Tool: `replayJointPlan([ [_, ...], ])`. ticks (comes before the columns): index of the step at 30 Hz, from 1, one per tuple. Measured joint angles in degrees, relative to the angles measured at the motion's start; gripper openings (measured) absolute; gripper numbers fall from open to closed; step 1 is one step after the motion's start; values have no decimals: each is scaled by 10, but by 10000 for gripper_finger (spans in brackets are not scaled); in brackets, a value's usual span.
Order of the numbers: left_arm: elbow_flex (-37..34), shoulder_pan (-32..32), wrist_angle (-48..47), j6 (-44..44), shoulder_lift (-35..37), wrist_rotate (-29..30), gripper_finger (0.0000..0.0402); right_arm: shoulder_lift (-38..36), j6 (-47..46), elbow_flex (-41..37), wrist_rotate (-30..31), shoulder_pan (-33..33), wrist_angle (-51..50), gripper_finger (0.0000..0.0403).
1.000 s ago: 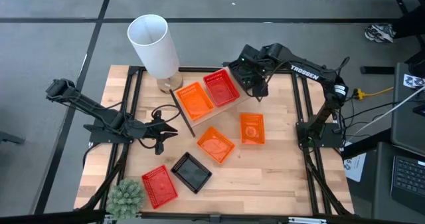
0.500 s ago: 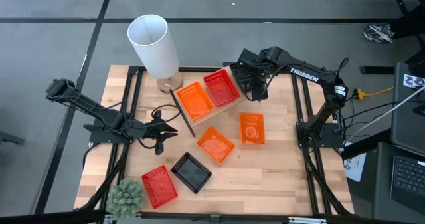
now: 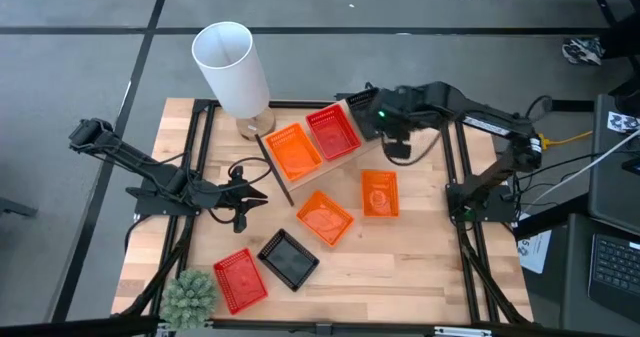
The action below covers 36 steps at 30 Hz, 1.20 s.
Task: Stack baskets on shelf by color
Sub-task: Stack the top orange basket on top of the other orange basket on the shelf
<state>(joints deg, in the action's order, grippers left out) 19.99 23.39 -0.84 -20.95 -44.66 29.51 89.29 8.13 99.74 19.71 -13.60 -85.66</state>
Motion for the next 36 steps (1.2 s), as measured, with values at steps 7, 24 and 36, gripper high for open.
replayJointPlan([
  [7, 0, 0, 0, 0, 0, 0, 57, -45, -128, 0, -182, 79, -41, 120],
  [24, 0, 0, 0, -120, 0, -6, 57, -50, -254, 0, -127, 327, -43, 120],
  [36, 0, 0, 0, -120, 0, -6, 57, -48, -416, -291, 38, 402, 243, 120],
])
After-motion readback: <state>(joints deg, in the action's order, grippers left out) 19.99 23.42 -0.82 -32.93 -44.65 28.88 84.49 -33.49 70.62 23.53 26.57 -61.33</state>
